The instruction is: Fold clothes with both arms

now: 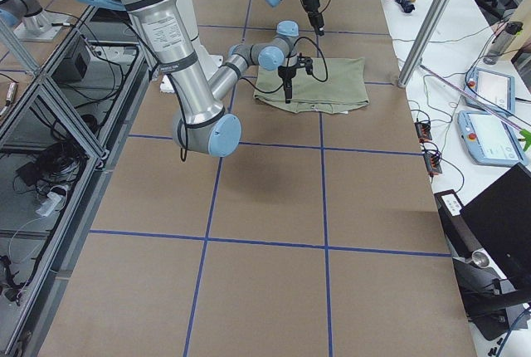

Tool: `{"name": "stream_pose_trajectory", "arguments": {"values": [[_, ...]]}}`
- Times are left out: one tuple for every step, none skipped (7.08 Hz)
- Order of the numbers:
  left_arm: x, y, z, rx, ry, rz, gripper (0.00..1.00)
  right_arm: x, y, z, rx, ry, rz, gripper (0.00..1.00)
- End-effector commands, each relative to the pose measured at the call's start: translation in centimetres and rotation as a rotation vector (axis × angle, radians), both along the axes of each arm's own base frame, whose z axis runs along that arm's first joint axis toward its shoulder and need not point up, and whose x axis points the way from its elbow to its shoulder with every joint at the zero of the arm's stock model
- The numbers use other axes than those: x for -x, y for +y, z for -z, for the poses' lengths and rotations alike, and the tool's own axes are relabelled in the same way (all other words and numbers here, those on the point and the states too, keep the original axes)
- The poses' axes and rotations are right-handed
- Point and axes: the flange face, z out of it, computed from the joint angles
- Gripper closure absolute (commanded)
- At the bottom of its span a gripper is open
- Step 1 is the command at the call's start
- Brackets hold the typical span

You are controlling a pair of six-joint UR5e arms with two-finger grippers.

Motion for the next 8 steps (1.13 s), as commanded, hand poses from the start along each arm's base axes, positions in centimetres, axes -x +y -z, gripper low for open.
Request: {"name": "stream_pose_trajectory", "arguments": {"values": [[0.2,0.3,0.7,-0.009,0.012,-0.002,0.35,-1.6,0.5,3.3,0.168,-0.085,-0.239,0.0],[0.2,0.3,0.8,-0.011,0.011,-0.002,0.35,-1.0,3.4,4.4,0.329,-0.131,-0.45,0.0],[0.2,0.3,0.6,-0.011,0.009,-0.003,0.35,1.5,6.8,4.6,0.382,-0.161,-0.574,0.0],[0.2,0.3,0.6,-0.012,0.007,-0.004,0.35,4.1,10.1,3.1,0.379,-0.166,-0.667,0.03],[0.2,0.3,0.6,-0.012,0.007,-0.004,0.35,4.6,11.0,2.8,0.422,-0.173,-0.7,0.06],[0.2,0.3,0.6,-0.015,0.008,-0.004,0.35,5.8,12.9,1.6,0.463,-0.153,-0.719,0.1],[0.2,0.3,0.6,-0.014,0.007,-0.004,0.35,6.1,13.5,0.6,0.466,-0.135,-0.72,0.11],[0.2,0.3,0.6,-0.015,0.008,-0.004,0.35,6.3,13.9,-0.1,0.477,-0.123,-0.73,0.13]]}}
